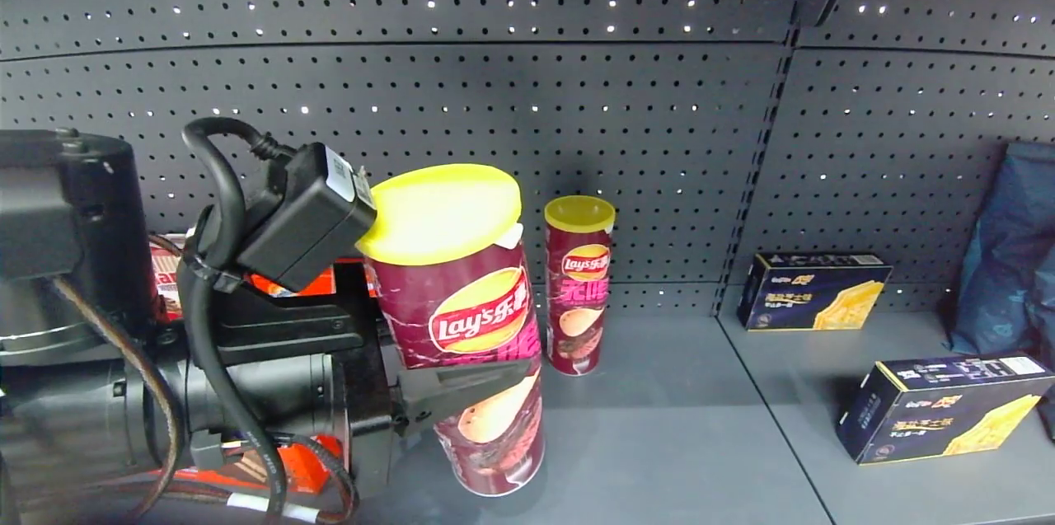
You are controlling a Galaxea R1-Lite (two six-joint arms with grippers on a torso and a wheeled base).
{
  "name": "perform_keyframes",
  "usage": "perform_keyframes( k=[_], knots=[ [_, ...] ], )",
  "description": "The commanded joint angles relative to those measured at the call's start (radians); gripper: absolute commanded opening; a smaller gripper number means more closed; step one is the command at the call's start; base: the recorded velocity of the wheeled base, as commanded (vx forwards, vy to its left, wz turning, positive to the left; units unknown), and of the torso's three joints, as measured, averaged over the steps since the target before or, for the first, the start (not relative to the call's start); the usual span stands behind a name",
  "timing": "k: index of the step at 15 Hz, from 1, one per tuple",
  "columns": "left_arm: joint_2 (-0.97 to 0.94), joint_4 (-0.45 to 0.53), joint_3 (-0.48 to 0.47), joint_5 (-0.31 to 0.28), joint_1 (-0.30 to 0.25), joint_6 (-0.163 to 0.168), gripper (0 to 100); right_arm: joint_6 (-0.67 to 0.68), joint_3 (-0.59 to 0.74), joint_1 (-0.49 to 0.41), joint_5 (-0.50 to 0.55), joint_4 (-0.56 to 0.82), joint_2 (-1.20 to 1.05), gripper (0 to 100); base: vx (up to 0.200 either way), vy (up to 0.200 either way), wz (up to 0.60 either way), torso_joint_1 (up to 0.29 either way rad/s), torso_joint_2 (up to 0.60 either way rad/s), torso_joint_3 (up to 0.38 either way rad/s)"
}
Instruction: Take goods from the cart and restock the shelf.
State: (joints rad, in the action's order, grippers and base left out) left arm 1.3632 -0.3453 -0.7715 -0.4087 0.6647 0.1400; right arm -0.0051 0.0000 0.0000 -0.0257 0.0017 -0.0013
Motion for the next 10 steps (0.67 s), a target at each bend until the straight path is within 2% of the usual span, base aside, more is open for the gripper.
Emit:
perform_keyframes(
  k=[1, 4, 5, 6, 7, 9, 10],
  knots=[
    [-0.001, -0.001, 0.012, 0.001, 0.000, 0.000, 0, -0.001, 0.000, 0.002, 0.000, 0.001, 0.001, 100, 0.000, 0.000, 0.00, 0.000, 0.00, 0.000],
    [-0.003, -0.007, 0.040, 0.001, -0.002, -0.003, 0, -0.032, 0.000, 0.002, -0.028, -0.003, 0.001, 100, 0.000, 0.000, 0.00, 0.000, 0.00, 0.000],
    [-0.009, -0.004, 0.047, 0.004, -0.010, -0.005, 0, 0.002, -0.282, 0.006, -0.039, 0.008, 0.173, 100, 0.000, 0.000, 0.00, 0.000, 0.00, 0.000],
    [-0.007, -0.009, 0.049, 0.004, -0.022, -0.005, 0, 0.057, -0.380, 0.005, -0.037, 0.024, 0.317, 100, 0.000, 0.000, 0.00, 0.000, 0.00, 0.000],
    [-0.006, -0.011, 0.054, 0.005, -0.025, -0.003, 0, 0.048, -0.443, 0.009, -0.043, 0.037, 0.345, 100, 0.000, 0.000, 0.00, 0.000, 0.00, 0.000],
    [-0.006, -0.009, 0.069, 0.005, -0.027, -0.005, 0, -0.055, -0.440, 0.014, -0.092, 0.061, 0.374, 100, 0.000, 0.000, 0.00, 0.000, 0.00, 0.000],
    [-0.006, -0.009, 0.069, 0.008, -0.034, -0.005, 0, -0.061, -0.434, 0.021, -0.141, 0.077, 0.402, 100, 0.000, 0.000, 0.00, 0.000, 0.00, 0.000]
  ],
)
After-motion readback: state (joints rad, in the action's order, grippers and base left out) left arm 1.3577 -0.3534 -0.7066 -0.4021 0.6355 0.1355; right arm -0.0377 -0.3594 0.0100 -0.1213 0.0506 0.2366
